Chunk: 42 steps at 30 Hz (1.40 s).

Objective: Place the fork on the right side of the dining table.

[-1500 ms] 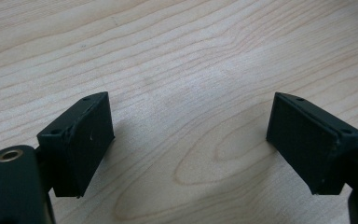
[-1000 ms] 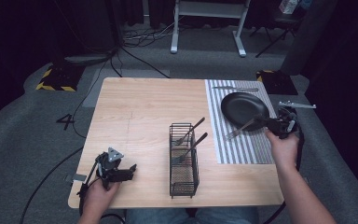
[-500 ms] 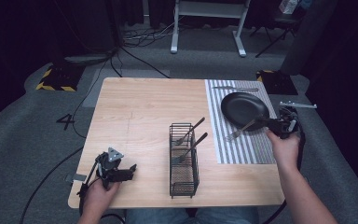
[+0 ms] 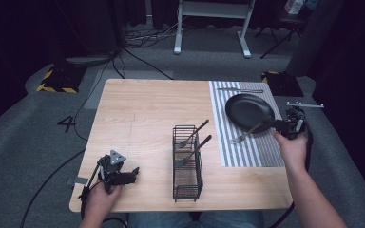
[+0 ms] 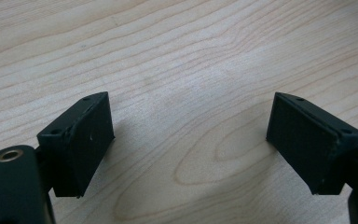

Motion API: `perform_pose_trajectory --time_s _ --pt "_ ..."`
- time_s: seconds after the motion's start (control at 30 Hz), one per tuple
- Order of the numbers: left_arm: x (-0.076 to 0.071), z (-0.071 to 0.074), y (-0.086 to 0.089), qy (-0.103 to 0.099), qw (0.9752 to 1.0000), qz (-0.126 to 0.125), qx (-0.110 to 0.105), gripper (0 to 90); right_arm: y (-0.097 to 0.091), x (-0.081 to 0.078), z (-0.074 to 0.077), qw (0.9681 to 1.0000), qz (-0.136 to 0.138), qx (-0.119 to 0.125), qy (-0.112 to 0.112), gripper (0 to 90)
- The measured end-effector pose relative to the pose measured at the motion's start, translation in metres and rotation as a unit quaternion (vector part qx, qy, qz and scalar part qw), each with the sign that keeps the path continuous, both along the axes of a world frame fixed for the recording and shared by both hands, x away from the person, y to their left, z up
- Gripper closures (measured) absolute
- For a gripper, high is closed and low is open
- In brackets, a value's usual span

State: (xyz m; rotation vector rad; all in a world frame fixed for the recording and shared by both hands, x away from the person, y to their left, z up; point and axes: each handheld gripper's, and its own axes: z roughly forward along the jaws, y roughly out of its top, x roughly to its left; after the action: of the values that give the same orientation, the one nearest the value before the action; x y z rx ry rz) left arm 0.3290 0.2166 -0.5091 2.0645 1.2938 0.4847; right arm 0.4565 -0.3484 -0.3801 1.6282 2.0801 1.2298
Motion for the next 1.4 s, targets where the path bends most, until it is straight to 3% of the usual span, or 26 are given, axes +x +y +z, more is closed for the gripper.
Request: perform_pose_trajectory --time_s 0.43,0.7,1.4 --pt "0.000 0.000 0.000 0.000 1.0000 0.000 0.000 14.8 -0.008 0.006 -0.005 0.9997 -0.009 -0.015 0.015 61.7" --pt "0.000 0.000 0.000 0.000 1.0000 0.000 0.000 14.8 -0.020 0.007 -0.012 0.9993 -0.021 -0.016 0.025 61.5" --pt "0.000 0.000 0.000 0.000 1.0000 0.000 0.000 14.8 -0.054 0.018 -0.051 0.9959 -0.055 -0.007 0.072 60.3"
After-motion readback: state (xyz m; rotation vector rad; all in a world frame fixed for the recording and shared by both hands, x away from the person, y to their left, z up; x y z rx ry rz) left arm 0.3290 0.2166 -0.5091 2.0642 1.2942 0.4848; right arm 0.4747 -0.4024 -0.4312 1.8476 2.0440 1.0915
